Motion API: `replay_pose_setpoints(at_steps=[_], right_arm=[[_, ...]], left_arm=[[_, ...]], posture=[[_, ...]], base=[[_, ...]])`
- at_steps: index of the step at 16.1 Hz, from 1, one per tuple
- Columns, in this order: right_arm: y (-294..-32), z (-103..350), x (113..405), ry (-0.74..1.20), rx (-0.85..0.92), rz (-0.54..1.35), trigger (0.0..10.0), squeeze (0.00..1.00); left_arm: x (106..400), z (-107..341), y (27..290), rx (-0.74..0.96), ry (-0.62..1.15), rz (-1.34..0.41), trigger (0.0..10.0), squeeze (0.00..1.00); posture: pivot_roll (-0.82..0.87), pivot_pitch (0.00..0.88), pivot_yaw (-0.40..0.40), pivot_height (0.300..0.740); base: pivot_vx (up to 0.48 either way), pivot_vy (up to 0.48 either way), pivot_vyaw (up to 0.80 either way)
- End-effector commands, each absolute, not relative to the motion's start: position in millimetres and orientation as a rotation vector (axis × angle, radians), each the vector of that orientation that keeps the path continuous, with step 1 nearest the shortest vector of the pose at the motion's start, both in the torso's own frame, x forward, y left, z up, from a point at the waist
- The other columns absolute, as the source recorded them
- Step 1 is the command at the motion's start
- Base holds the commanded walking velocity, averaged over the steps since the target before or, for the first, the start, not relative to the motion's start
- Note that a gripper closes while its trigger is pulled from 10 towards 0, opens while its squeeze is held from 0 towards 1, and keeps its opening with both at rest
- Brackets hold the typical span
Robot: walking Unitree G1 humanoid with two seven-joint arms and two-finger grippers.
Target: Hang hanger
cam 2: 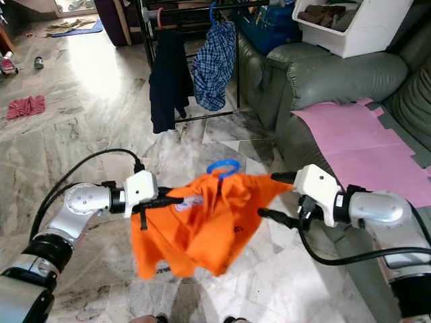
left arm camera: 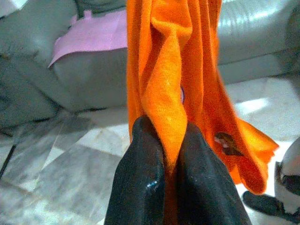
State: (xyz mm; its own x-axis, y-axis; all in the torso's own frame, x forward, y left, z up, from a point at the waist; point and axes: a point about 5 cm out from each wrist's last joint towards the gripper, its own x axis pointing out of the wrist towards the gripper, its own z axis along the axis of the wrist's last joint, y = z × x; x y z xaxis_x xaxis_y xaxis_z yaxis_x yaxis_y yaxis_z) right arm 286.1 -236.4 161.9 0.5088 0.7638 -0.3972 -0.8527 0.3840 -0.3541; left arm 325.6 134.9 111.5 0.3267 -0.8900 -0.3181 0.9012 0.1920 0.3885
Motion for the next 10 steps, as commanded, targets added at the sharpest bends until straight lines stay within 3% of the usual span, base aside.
replay_pose_setpoints(at_steps=[1,2,5,6,7,10], right_arm=[[-238.2,165.4,286.3,0.183,-0.590,1.065,10.0,0.11],[-238.3,161.6,286.4,0.199,-0.618,1.083,10.0,0.00],[-233.2,155.8,288.9,0.216,-0.631,1.131,10.0,0.00],[-232.6,152.3,289.2,0.235,-0.640,1.154,2.0,0.00],[-232.4,150.9,289.2,0.243,-0.643,1.165,0.0,0.00],[-228.6,149.6,290.2,0.271,-0.664,1.222,0.0,0.00]], left_arm=[[324.1,117.1,132.1,0.575,-0.021,-1.285,0.0,0.00],[320.9,115.6,129.5,0.564,-0.021,-1.318,0.0,0.00],[313.6,108.2,125.3,0.587,-0.016,-1.376,0.0,0.00],[313.1,107.8,123.7,0.573,-0.020,-1.378,0.0,0.00],[312.9,107.9,122.7,0.571,-0.023,-1.382,0.0,0.00],[311.4,107.2,119.8,0.570,-0.024,-1.399,0.0,0.00]], posture=[[-0.09,0.101,-0.011,0.740],[-0.09,0.101,-0.011,0.740],[-0.08,0.099,-0.012,0.740],[-0.08,0.099,-0.010,0.740],[-0.08,0.099,-0.010,0.740],[-0.08,0.098,-0.011,0.740]], base=[[0.000,0.000,0.00],[0.000,0.000,0.00],[0.000,0.000,0.00],[0.000,0.000,0.00],[0.000,0.000,0.00],[0.000,0.000,0.00]])
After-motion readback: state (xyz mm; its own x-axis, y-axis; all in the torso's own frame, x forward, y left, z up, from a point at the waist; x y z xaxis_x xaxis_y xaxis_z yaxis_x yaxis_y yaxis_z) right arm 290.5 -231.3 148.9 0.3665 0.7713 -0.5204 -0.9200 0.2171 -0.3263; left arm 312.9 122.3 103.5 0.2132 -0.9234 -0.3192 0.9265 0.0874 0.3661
